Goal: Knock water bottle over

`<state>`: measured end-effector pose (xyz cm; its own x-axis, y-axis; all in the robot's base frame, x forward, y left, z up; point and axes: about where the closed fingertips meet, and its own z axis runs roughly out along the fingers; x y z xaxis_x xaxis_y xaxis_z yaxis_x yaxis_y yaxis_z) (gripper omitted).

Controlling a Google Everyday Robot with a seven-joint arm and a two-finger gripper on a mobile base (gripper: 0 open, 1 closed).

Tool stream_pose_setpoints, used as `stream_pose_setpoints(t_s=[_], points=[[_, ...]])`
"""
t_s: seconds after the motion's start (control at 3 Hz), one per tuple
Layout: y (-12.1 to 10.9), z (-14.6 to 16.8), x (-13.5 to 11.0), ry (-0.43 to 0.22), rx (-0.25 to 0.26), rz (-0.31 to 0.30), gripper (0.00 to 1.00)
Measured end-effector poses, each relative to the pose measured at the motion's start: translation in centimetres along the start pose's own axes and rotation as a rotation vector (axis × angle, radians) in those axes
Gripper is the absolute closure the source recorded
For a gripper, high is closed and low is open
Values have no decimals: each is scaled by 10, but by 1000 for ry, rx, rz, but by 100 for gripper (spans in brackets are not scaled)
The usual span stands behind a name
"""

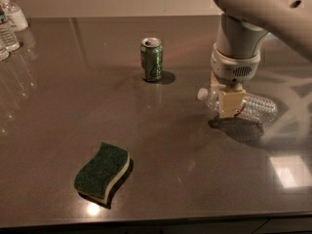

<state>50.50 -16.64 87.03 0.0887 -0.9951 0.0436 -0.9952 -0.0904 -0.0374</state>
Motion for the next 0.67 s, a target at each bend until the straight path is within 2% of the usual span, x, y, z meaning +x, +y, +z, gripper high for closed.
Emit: stream_pose_setpoints(t_s=[0.33,0.67], points=[[-6,10,4,4,-3,13,13],[-8,25,12,-24,-5,49,0]])
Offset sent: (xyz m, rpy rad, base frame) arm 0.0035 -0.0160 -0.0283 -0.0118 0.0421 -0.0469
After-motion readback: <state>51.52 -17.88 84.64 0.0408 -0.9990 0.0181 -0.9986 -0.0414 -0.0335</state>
